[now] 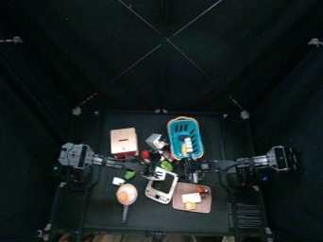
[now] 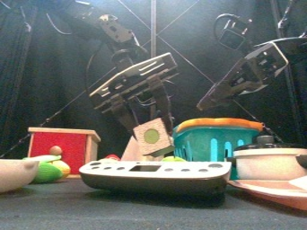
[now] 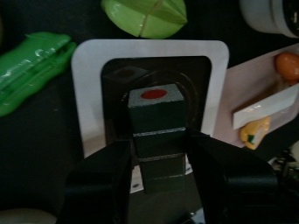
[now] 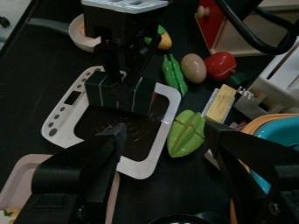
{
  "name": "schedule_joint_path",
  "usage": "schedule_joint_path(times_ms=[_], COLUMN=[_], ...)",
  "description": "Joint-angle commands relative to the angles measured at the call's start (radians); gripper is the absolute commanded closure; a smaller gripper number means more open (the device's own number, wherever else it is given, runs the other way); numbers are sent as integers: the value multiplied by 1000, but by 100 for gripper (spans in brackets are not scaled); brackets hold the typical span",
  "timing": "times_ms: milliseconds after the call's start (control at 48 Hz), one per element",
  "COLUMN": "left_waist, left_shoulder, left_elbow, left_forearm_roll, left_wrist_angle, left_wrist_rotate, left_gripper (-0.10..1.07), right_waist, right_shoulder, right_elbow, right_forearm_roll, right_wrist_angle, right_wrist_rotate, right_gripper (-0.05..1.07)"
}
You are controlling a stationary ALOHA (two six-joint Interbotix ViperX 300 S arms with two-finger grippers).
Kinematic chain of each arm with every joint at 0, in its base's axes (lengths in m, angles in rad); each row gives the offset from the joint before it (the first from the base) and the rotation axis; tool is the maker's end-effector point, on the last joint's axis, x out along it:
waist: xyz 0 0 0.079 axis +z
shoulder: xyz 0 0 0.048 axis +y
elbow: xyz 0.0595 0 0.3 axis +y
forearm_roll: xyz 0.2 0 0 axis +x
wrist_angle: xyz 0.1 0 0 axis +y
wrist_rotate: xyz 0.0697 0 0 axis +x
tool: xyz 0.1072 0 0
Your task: Place green sushi roll on stove
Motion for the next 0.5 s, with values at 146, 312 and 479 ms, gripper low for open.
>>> schedule_joint_path(times_ms=[146,312,479], left_waist=[5,5,3], left_shoulder=[-12,-18,-20], left_elbow=[-3,17,18], left_forearm_roll=[-34,-34,-31], left_wrist_angle=[-94,-103,-117], left_wrist_rotate=[2,2,3], left_gripper=[32,30,24], right_waist=[-2,-2,-2], right_shoulder=[-25,-25,-25], right_elbow=[-9,-9,-9], right_forearm_roll=[0,0,0], right_wrist_angle=[-3,-3,-5], right_wrist_rotate=[-2,-2,-2], right_gripper=[2,2,2])
